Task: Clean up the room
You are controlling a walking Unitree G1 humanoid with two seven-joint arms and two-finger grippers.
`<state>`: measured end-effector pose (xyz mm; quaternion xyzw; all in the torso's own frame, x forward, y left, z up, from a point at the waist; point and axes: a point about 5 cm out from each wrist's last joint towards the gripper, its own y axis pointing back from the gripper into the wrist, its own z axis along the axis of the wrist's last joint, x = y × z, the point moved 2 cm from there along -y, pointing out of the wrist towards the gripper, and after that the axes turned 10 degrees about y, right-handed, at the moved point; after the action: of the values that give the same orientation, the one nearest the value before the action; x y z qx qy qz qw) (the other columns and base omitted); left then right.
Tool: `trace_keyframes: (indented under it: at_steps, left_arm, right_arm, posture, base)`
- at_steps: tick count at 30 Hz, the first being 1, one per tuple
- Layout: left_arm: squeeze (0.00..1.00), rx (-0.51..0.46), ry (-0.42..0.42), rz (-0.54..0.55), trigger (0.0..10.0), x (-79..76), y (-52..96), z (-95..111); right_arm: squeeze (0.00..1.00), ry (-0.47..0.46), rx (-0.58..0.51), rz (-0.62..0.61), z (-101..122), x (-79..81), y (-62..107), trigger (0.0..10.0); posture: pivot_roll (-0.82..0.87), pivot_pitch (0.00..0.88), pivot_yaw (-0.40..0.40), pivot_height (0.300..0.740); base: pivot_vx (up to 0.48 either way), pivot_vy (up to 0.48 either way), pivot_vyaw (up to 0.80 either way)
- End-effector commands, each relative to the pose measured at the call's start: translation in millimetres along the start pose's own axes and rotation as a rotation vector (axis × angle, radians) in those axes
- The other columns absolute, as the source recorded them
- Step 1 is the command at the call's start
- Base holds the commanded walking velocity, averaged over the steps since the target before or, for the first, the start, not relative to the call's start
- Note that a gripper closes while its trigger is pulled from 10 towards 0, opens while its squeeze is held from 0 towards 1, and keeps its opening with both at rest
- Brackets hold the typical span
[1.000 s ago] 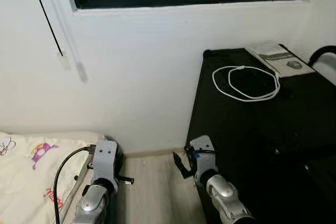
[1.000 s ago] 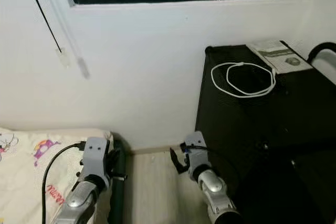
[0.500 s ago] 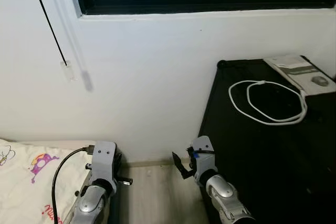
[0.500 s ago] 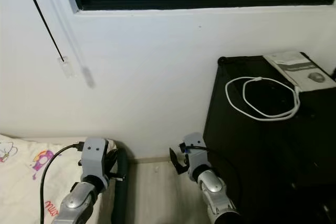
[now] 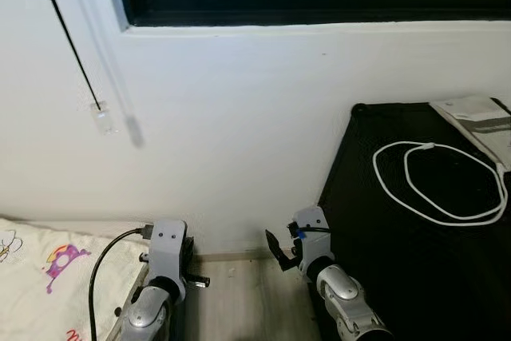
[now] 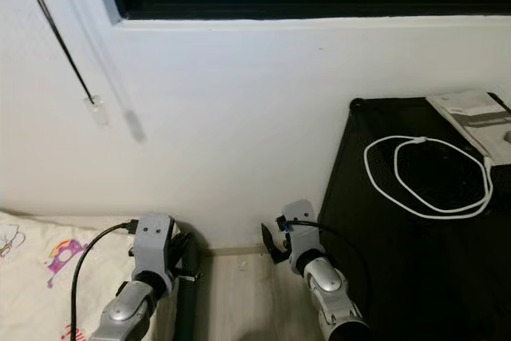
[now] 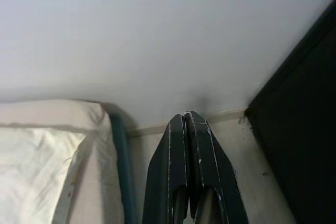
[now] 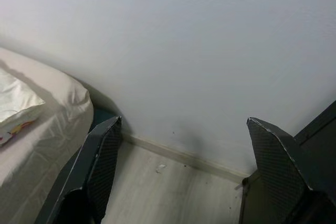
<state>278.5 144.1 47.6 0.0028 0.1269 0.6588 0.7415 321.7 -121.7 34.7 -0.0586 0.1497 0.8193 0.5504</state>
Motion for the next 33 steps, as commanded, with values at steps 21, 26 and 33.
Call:
trace_keyframes:
  at_steps: [21, 26, 33]
  left_arm:
    - [0.0, 0.068, 0.027, 0.035, 10.0, 5.6, 1.2, -6]
    - [0.0, 0.074, 0.031, 0.048, 10.0, 8.7, 0.9, -7]
    - [0.0, 0.059, -0.004, 0.078, 10.0, 14.0, 1.7, -5]
  right_arm:
    - [0.0, -0.013, 0.037, 0.006, -10, 4.9, 4.8, 10.0]
    - [0.0, -0.012, 0.037, 0.008, -10, 5.2, 4.9, 10.0]
    - [0.0, -0.011, 0.038, 0.01, -10, 5.5, 4.9, 10.0]
  posture:
    - [-0.02, 0.12, -0.007, 0.74]
    - [-0.02, 0.116, -0.01, 0.74]
    - [-0.02, 0.117, -0.009, 0.74]
  base:
    - [0.0, -0.255, 0.0]
    - [0.0, 0.469, 0.0]
    - [0.0, 0.067, 0.0]
